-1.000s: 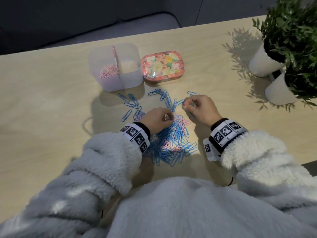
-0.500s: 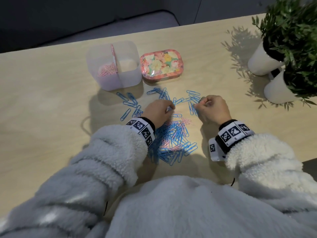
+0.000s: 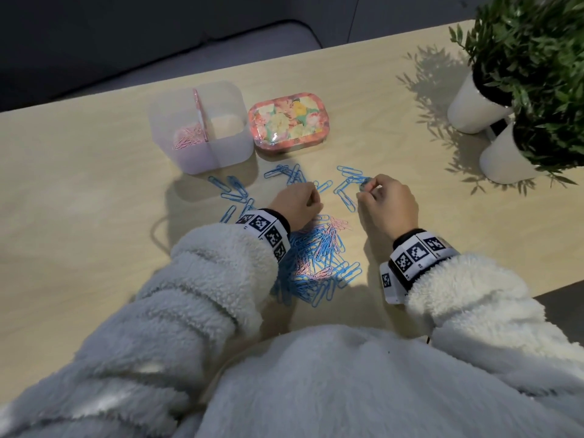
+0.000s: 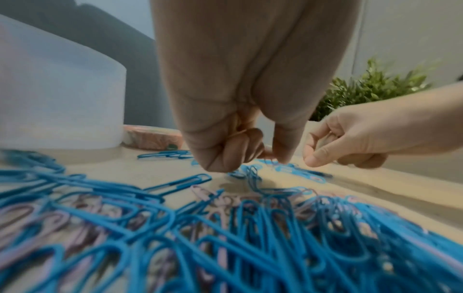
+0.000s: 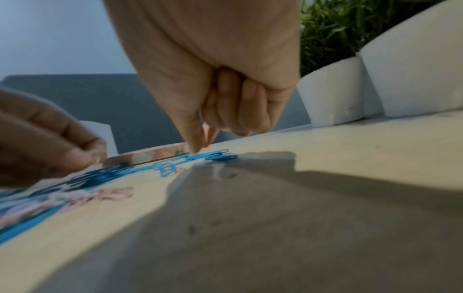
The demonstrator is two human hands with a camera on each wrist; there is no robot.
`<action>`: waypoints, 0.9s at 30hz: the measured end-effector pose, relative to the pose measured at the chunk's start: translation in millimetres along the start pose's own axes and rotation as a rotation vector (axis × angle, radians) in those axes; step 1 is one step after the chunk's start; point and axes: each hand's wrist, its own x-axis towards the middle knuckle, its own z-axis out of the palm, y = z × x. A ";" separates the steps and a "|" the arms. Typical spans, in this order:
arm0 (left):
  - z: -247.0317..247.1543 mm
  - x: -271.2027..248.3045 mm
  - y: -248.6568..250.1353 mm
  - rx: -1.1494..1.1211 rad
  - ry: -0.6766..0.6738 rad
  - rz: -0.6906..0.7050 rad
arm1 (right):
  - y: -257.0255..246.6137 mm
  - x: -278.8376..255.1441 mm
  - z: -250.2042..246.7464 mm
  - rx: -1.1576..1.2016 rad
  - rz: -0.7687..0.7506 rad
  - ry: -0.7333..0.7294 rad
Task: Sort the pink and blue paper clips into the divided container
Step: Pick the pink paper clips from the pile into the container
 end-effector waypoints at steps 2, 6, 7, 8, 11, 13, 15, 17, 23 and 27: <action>-2.7 -0.5 -2.8 -0.214 0.068 -0.049 | -2.5 -4.7 5.0 -0.019 -0.060 -0.049; -10.1 -4.1 -6.4 -0.765 -0.006 -0.134 | -3.5 -2.0 15.3 0.009 -0.068 -0.170; -11.3 -4.8 -6.3 -0.835 -0.031 -0.143 | -2.6 1.9 16.8 0.051 -0.041 -0.180; -12.2 -5.5 -5.0 -0.868 -0.051 -0.148 | -2.3 5.3 16.3 0.111 -0.014 -0.192; -9.9 -4.2 1.6 -0.821 -0.080 -0.159 | 3.1 17.3 8.9 0.256 0.106 -0.163; -8.2 -2.3 7.8 -0.656 -0.091 -0.141 | 9.2 24.4 -0.9 0.248 0.152 -0.080; -4.3 0.3 15.4 -0.453 -0.125 -0.084 | 13.5 24.8 -9.7 0.188 0.133 -0.038; 2.9 1.8 20.9 -0.176 -0.159 0.009 | 14.7 19.9 -10.9 0.129 0.084 -0.054; 16.6 7.5 35.1 0.346 -0.169 0.218 | 5.3 11.7 2.4 0.020 -0.041 -0.164; 22.1 11.0 48.5 0.566 -0.200 0.240 | 1.4 11.4 6.3 -0.014 -0.038 -0.207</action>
